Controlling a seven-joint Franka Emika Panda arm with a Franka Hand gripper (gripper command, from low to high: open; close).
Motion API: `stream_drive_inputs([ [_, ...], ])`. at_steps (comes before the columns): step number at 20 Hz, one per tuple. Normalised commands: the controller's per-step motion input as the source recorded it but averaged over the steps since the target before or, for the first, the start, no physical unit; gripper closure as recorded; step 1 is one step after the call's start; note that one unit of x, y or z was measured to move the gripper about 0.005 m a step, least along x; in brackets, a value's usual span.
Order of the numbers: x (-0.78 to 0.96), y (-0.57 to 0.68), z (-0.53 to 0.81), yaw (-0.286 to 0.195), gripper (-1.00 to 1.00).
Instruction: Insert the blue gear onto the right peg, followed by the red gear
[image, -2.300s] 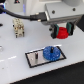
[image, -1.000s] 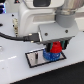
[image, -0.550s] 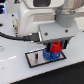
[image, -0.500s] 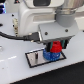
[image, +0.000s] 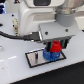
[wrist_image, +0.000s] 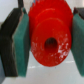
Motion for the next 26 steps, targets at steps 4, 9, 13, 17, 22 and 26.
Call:
stream_drive_inputs([
  [4, -0.01, 0.0, -0.08, 0.0, 1.0],
  [9, 0.0, 0.0, 0.01, 0.0, 1.0],
  [13, 0.02, 0.01, 0.2, 0.0, 1.0],
  [17, 0.01, 0.0, 0.19, 0.0, 1.0],
  [22, -0.04, -0.03, 0.24, 0.0, 1.0],
  [26, 0.0, -0.02, 0.09, 0.0, 1.0],
])
